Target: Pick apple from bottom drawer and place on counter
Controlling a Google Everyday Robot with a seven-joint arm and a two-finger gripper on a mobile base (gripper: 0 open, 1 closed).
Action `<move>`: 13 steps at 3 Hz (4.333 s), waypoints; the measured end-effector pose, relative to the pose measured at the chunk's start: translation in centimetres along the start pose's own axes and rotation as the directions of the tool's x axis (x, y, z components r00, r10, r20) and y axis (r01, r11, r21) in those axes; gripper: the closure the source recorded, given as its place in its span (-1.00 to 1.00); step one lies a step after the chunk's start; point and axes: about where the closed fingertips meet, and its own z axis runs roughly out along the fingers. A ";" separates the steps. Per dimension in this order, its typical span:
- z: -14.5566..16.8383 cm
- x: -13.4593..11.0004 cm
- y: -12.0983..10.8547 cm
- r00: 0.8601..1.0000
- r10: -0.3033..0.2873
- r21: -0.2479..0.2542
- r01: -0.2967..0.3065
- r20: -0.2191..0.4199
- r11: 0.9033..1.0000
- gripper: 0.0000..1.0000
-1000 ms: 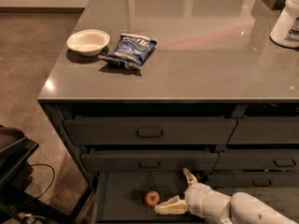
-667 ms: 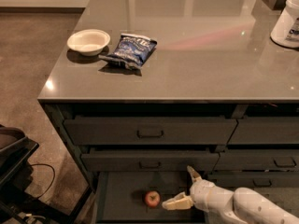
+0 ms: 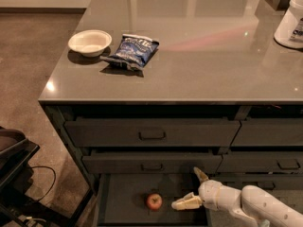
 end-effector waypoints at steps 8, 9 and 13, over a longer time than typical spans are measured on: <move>16.1 18.9 -1.2 0.973 0.230 0.035 -0.231 0.023 0.972 -1.00; 18.1 19.0 -1.2 0.979 0.203 0.034 -0.204 0.038 0.978 -1.00; 22.9 18.6 0.0 0.997 0.076 -0.016 -0.076 -0.027 0.997 -1.00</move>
Offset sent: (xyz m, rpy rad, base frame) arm -0.0045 0.0389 -0.0932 0.0542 0.0235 -0.0423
